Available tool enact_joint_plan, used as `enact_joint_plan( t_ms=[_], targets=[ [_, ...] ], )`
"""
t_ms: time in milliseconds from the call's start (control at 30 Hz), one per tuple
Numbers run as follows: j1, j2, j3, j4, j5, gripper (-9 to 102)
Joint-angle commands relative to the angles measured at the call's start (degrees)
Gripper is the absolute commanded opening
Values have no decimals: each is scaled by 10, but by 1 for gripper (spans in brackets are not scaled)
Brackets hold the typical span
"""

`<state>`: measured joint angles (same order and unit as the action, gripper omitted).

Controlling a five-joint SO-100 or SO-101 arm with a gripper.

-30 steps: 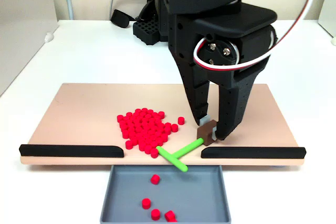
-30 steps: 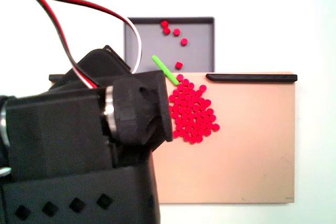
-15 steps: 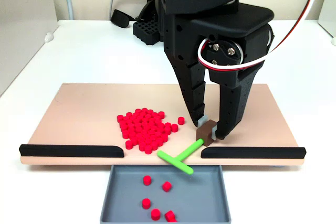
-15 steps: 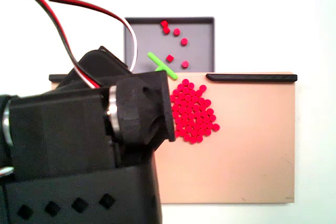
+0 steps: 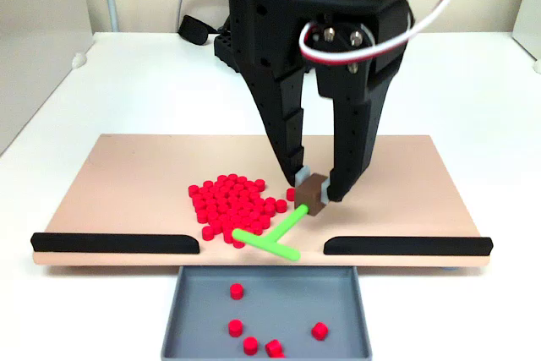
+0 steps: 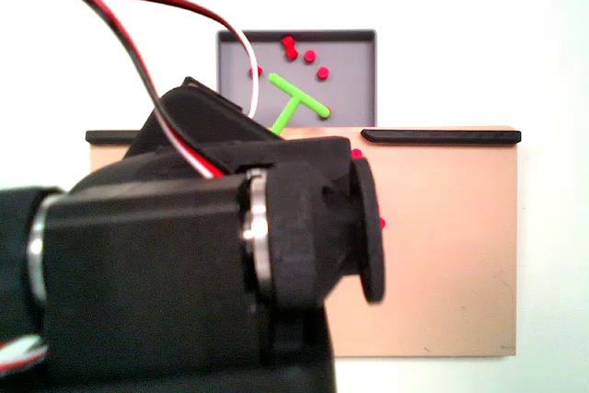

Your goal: Push granules from left to the grey container

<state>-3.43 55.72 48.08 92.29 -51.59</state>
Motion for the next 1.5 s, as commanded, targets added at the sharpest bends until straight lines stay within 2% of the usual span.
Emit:
enact_joint_plan(
  t_ms=[0,167,500,733,900,1100,1467],
  targets=[
    [5,61,2,-3,-14,0],
    [-1,108,19,34,-40,0],
    [-22,359,302,34,-163,1],
    [-2,486,439,27,-275,0],
    [16,497,472,21,-324,0],
    [25,479,497,-34,-341,0],
    [48,468,496,-35,-359,0]
  ],
)
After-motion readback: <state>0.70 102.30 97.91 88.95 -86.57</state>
